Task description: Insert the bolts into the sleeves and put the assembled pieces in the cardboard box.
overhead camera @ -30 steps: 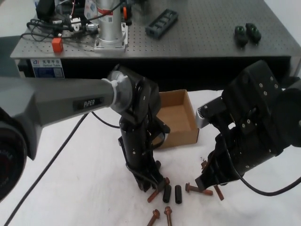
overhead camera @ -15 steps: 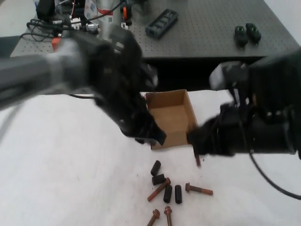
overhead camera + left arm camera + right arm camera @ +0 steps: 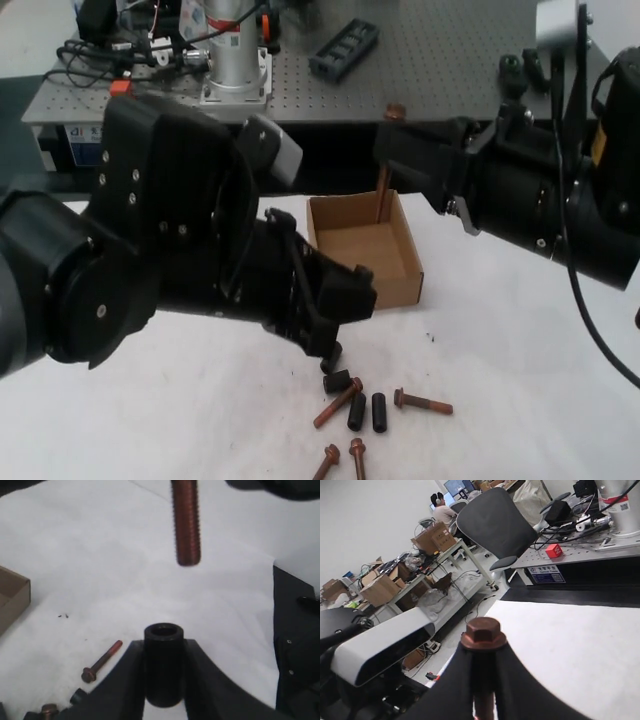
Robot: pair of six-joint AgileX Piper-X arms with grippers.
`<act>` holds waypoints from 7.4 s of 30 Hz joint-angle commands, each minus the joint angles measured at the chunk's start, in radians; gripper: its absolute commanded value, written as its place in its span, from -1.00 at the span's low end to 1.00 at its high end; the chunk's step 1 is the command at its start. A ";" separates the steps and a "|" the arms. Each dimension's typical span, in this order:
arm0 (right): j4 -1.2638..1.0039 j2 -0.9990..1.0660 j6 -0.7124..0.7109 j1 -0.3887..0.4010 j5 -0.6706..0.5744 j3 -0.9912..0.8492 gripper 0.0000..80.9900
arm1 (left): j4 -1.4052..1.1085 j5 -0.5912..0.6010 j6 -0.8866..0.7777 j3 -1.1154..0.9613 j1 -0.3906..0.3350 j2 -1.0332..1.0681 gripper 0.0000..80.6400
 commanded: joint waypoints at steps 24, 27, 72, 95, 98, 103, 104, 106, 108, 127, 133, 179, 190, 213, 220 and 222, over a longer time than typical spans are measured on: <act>0.068 -0.001 -0.002 0.003 -0.022 0.000 -0.94 | -0.186 -0.044 -0.092 -0.003 0.001 -0.012 -0.98; 0.069 0.007 -0.002 0.003 -0.092 0.000 -0.90 | -0.216 -0.044 -0.092 -0.003 0.001 -0.012 -0.98; 0.950 0.375 -0.811 -0.095 0.321 -0.160 -0.02 | 0.532 -0.404 -0.436 -1.256 0.031 1.084 -0.44; 0.983 0.728 -0.917 0.002 0.423 -0.364 -0.84 | 0.903 -0.493 -0.106 -1.237 0.131 0.769 -0.44; 0.974 0.724 -0.881 -0.003 0.454 -0.361 -0.93 | 0.952 -0.510 -0.039 -1.158 0.127 0.727 -0.44; 0.967 0.650 -0.758 -0.061 0.376 -0.343 -0.93 | 0.942 -0.524 0.110 -0.928 0.085 0.634 -0.44; 0.960 0.618 -0.733 -0.076 0.350 -0.325 -0.93 | 0.933 -0.524 0.150 -0.881 0.069 0.622 -0.44; 0.943 0.551 -0.687 -0.104 0.330 -0.271 -0.93 | 0.919 -0.521 0.214 -0.813 0.038 0.615 -0.44; 0.930 0.478 -0.659 -0.125 0.328 -0.210 -0.93 | 0.916 -0.510 0.261 -0.776 -0.003 0.622 -0.44; 0.923 -0.085 -0.539 -0.198 0.271 0.164 -0.93 | 0.783 -0.760 0.316 -0.732 -0.132 0.743 -0.44; 0.921 -0.085 -0.539 -0.198 0.251 0.164 -0.93 | 0.754 -0.742 0.238 -0.732 -0.096 0.747 -0.44; 0.092 -0.081 -0.030 -0.188 -0.073 0.164 -0.93 | 0.076 -0.193 -0.018 -0.100 -0.039 0.167 -0.98; -0.238 -0.045 0.174 -0.063 -0.110 0.136 -0.93 | -0.397 0.084 -0.240 0.150 -0.039 -0.025 -0.98; -0.097 -0.045 0.158 -0.056 -0.252 0.138 -0.93 | -0.472 0.029 -0.248 0.150 -0.039 -0.025 -0.98; -0.087 -0.045 0.084 -0.056 -0.297 0.138 -0.25 | -0.494 -0.003 -0.256 0.150 -0.039 -0.025 -0.98; -0.088 -0.045 0.084 -0.056 -0.297 0.138 0.11 | -0.494 -0.031 -0.250 0.150 -0.039 -0.025 -0.98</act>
